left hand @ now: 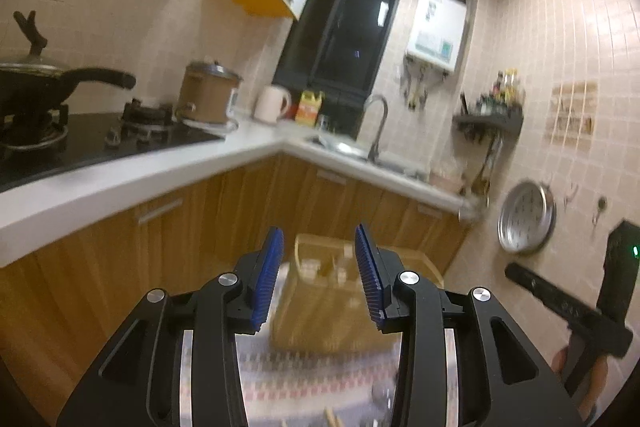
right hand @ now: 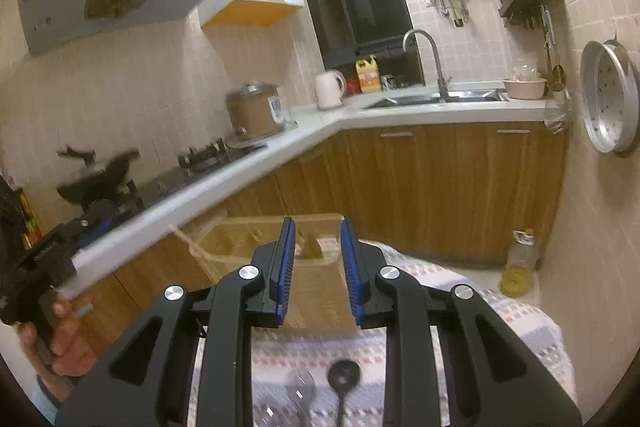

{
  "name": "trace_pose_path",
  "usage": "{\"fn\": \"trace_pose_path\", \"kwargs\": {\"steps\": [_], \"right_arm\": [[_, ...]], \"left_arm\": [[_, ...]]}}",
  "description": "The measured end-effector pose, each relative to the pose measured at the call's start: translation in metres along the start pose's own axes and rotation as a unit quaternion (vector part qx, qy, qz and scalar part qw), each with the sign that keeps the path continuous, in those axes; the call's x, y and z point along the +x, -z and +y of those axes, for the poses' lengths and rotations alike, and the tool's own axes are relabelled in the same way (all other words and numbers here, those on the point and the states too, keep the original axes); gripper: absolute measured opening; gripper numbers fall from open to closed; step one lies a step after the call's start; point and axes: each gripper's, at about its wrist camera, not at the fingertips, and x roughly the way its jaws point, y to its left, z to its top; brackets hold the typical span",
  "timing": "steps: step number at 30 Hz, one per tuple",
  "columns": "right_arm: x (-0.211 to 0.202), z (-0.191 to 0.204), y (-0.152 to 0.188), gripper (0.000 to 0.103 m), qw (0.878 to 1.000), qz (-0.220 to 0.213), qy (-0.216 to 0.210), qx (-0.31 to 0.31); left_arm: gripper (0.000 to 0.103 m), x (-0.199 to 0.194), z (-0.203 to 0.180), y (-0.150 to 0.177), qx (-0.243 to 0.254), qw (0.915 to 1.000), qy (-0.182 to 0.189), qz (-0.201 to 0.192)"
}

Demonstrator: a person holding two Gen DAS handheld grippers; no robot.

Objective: Organize utensils
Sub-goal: 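Open both tools to drop the chopstick and spoon into the basket, then grasp another wooden chopstick with the left tool while the right tool grasps the black ladle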

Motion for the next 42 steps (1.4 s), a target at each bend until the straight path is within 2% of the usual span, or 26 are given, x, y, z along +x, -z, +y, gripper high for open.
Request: {"fn": "trace_pose_path", "kwargs": {"steps": [4,6,7,11,16,19,22,31,34,37,42], "right_arm": [[0.006,0.002,0.017,0.021,0.998,0.058,0.013,-0.013],[0.014,0.003,0.027,0.021,0.995,0.097,0.021,-0.021],[0.021,0.003,0.034,0.021,0.992,0.122,0.022,-0.024],[0.044,0.0,0.058,0.021,0.978,0.204,0.024,-0.02],[0.072,-0.006,0.089,0.021,0.955,0.296,0.021,-0.012],[0.082,-0.009,0.101,0.021,0.945,0.327,0.02,-0.005],[0.087,-0.013,0.105,0.021,0.94,0.341,0.02,-0.001],[0.106,-0.023,0.114,0.021,0.924,0.381,0.012,0.038],[0.112,-0.018,0.114,0.021,0.922,0.385,0.021,0.029],[0.121,-0.012,0.117,0.021,0.918,0.396,0.025,0.017],[0.13,0.001,0.12,0.021,0.914,0.404,0.038,-0.019]], "left_arm": [[0.036,0.002,0.006,0.021,0.001,0.997,-0.002,0.077],[0.036,0.012,0.015,0.038,-0.013,0.9897,0.005,0.143],[0.036,0.016,0.018,0.044,-0.018,0.9865,0.009,0.163],[0.035,0.043,0.039,0.083,-0.044,0.9595,0.025,0.277],[0.034,0.066,0.049,0.118,-0.039,0.9329,0.023,0.357],[0.034,0.074,0.05,0.133,-0.038,0.9214,0.032,0.385],[0.027,0.078,0.048,0.144,-0.026,0.9142,0.024,0.404],[0.026,0.075,0.024,0.149,0.045,0.9162,-0.014,0.398],[0.024,0.076,0.019,0.151,0.065,0.9158,-0.025,0.396],[0.014,0.075,0.021,0.151,0.081,0.9137,-0.031,0.397],[0.011,0.074,0.03,0.146,0.076,0.9078,-0.014,0.412]]}}
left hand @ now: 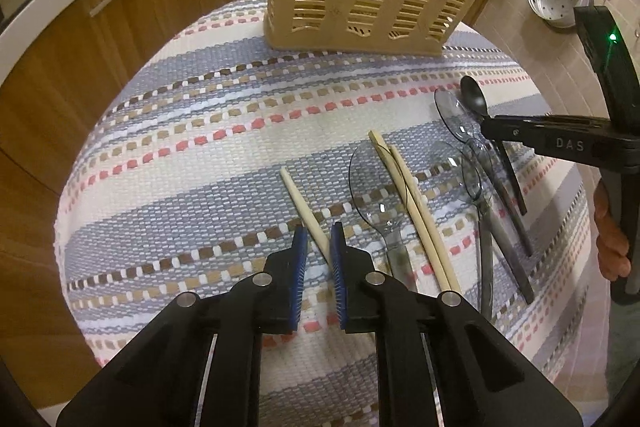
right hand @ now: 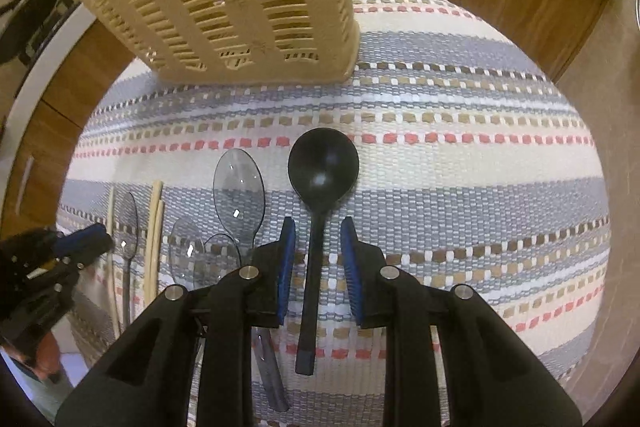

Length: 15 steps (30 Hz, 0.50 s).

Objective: Organize utensils
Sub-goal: 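Grasp another wooden chopstick with the left tool while the right tool grasps the black ladle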

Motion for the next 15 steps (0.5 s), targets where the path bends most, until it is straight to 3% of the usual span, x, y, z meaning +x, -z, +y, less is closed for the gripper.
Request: {"fn": "trace_pose_path", "kwargs": {"steps": [7,13,15], "right_arm": [[0.012,0.018,-0.011,0.021,0.999,0.031,0.023,-0.024],[0.02,0.03,-0.021,0.016,0.998,0.039,0.037,-0.037],[0.017,0.027,-0.022,0.008,0.998,0.041,0.04,-0.036]], "left_arm": [[0.019,0.004,-0.007,-0.007,-0.004,0.9997,-0.006,0.025],[0.019,0.01,-0.035,-0.005,0.059,0.9944,-0.08,0.036],[0.017,0.011,-0.042,-0.006,0.074,0.9916,-0.097,0.043]]}}
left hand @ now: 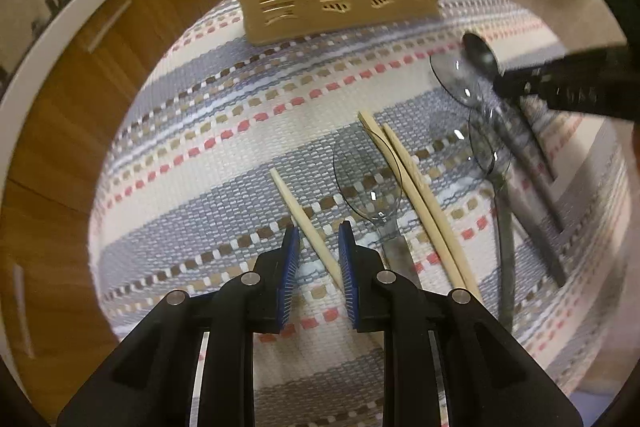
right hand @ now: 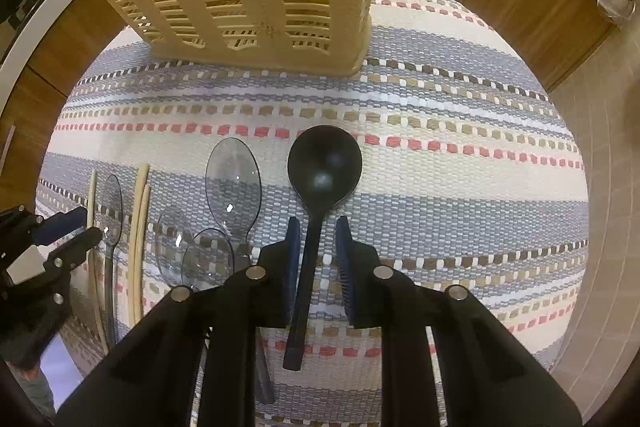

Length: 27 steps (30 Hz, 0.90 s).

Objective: Organize utensils
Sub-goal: 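Grasp another wooden chopstick with the left tool while the right tool grasps the black ladle, then lift the chopstick and black ladle with both tools over the basket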

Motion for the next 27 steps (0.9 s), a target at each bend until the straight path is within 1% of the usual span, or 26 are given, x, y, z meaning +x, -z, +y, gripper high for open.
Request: {"fn": "trace_pose_path", "kwargs": {"steps": [1,3,5,9,12,14,15,17,19,20,22,23,25,27], "right_arm": [[0.0,-0.003,-0.002,0.008,1.0,0.002,-0.006,0.002],[0.001,-0.007,-0.004,0.005,1.0,0.004,-0.013,0.006],[0.002,-0.009,-0.005,0.005,1.0,0.003,-0.021,0.009],[0.003,-0.009,-0.005,0.005,1.0,-0.005,-0.02,0.004],[0.001,-0.008,0.0,0.005,1.0,-0.014,-0.025,0.004],[-0.005,-0.01,0.003,0.005,0.999,-0.025,-0.028,0.003],[-0.009,-0.009,0.006,0.005,0.999,-0.034,-0.028,0.003],[-0.023,-0.009,0.014,0.005,0.997,-0.057,-0.045,0.001],[-0.035,-0.011,0.02,0.005,0.996,-0.078,-0.052,0.002],[-0.042,-0.01,0.024,0.005,0.994,-0.095,-0.056,0.002],[-0.051,-0.008,0.031,0.005,0.991,-0.116,-0.06,0.001],[-0.056,-0.007,0.034,0.005,0.99,-0.126,-0.06,0.001],[-0.071,-0.005,0.042,0.005,0.985,-0.158,-0.064,-0.005],[-0.087,-0.004,0.046,0.005,0.98,-0.19,-0.063,-0.01]], "left_arm": [[0.016,0.0,-0.001,-0.001,0.002,1.0,0.0,0.002],[0.003,0.0,-0.002,-0.002,0.006,0.9999,-0.01,0.005],[0.003,0.0,0.001,-0.003,-0.004,1.0,0.0,0.002],[0.003,0.0,0.02,0.002,-0.04,0.9983,0.039,-0.016],[0.003,-0.004,0.033,0.009,-0.074,0.993,0.084,-0.037],[0.003,-0.01,0.038,0.011,-0.086,0.9899,0.096,-0.059],[0.003,-0.014,0.041,0.012,-0.091,0.988,0.103,-0.072],[0.003,-0.026,0.045,0.013,-0.1,0.9828,0.116,-0.103],[0.003,-0.036,0.052,0.014,-0.108,0.9783,0.121,-0.128],[0.003,-0.043,0.055,0.015,-0.115,0.9741,0.128,-0.147],[0.003,-0.053,0.055,0.017,-0.128,0.9686,0.13,-0.17],[0.003,-0.059,0.057,0.016,-0.138,0.9644,0.132,-0.183],[0.003,-0.068,0.06,0.016,-0.152,0.9574,0.133,-0.206],[0.003,-0.079,0.064,0.015,-0.163,0.9485,0.132,-0.237]]}}
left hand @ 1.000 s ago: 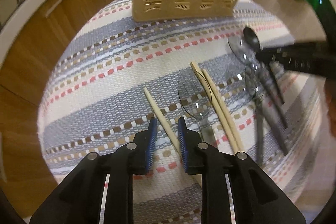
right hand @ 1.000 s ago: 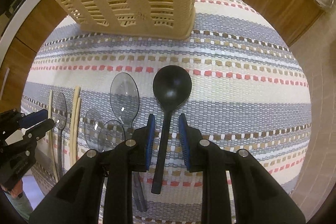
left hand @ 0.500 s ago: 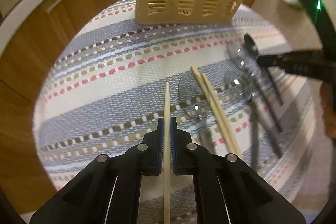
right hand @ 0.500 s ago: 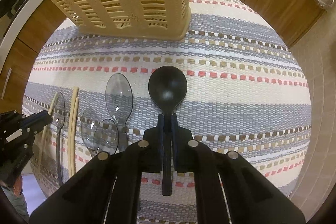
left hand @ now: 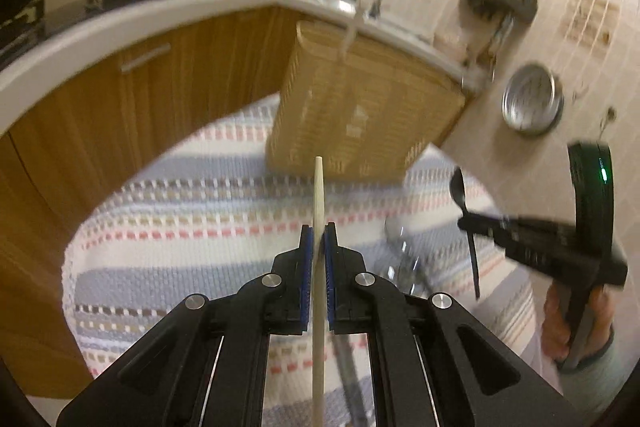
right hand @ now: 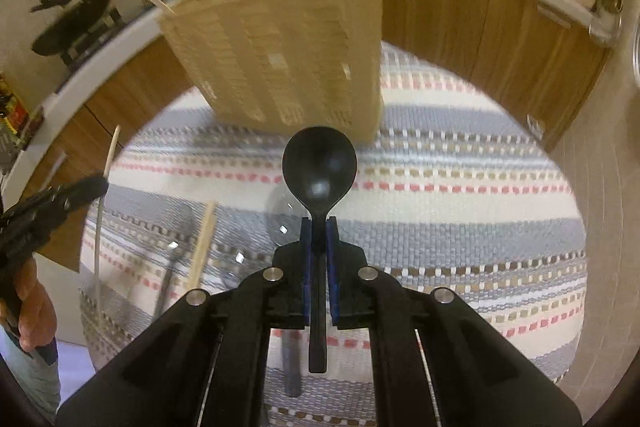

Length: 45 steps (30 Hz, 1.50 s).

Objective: Organize utensils
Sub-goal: 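Lift the chopstick and black ladle with both tools over the basket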

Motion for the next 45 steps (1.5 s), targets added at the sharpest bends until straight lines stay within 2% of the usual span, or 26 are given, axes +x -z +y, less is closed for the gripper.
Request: {"fn": "trace_pose_path", "kwargs": {"steps": [3,7,10,13,16,20,25,30,33,37,40,45], "right_arm": [[-0.018,0.003,-0.006,0.005,0.999,-0.042,-0.005,-0.006],[-0.047,0.009,-0.013,0.005,0.994,-0.104,-0.005,-0.024],[-0.054,0.01,-0.017,0.005,0.991,-0.131,-0.009,-0.03],[-0.058,0.012,-0.023,0.005,0.987,-0.153,-0.008,-0.04],[-0.062,0.018,-0.028,0.005,0.982,-0.181,-0.011,-0.044],[-0.07,0.017,-0.042,0.005,0.973,-0.227,-0.019,-0.035],[-0.085,0.004,-0.064,0.005,0.957,-0.287,-0.029,-0.015],[-0.093,-0.013,-0.082,0.005,0.941,-0.336,-0.038,0.002],[-0.087,-0.024,-0.092,0.005,0.935,-0.354,-0.039,0.013],[-0.075,-0.037,-0.109,0.005,0.931,-0.363,-0.038,0.022],[-0.057,-0.045,-0.12,0.005,0.934,-0.354,-0.047,0.031],[-0.026,-0.049,-0.123,0.005,0.938,-0.344,-0.031,0.037]], "left_arm": [[0.003,-0.017,-0.006,-0.012,-0.004,0.9985,0.011,-0.054],[0.003,-0.032,-0.02,-0.026,0.0,0.9941,0.009,-0.108],[0.003,-0.043,-0.027,-0.034,0.005,0.9893,0.006,-0.146],[0.003,-0.053,-0.033,-0.043,0.01,0.9815,0.015,-0.19],[0.003,-0.064,-0.034,-0.058,0.001,0.9675,0.037,-0.25],[0.003,-0.063,-0.029,-0.088,-0.021,0.9547,0.052,-0.292],[0.003,-0.054,-0.019,-0.119,-0.038,0.9427,0.064,-0.325],[0.003,-0.047,-0.02,-0.146,-0.031,0.9268,0.077,-0.366],[0.004,-0.038,-0.022,-0.157,-0.023,0.9226,0.076,-0.378],[0.004,-0.019,-0.027,-0.167,-0.001,0.9235,0.051,-0.38],[0.004,-0.001,-0.027,-0.169,0.006,0.9256,0.038,-0.376],[0.004,0.02,-0.022,-0.173,0.003,0.9316,0.02,-0.363]]}}
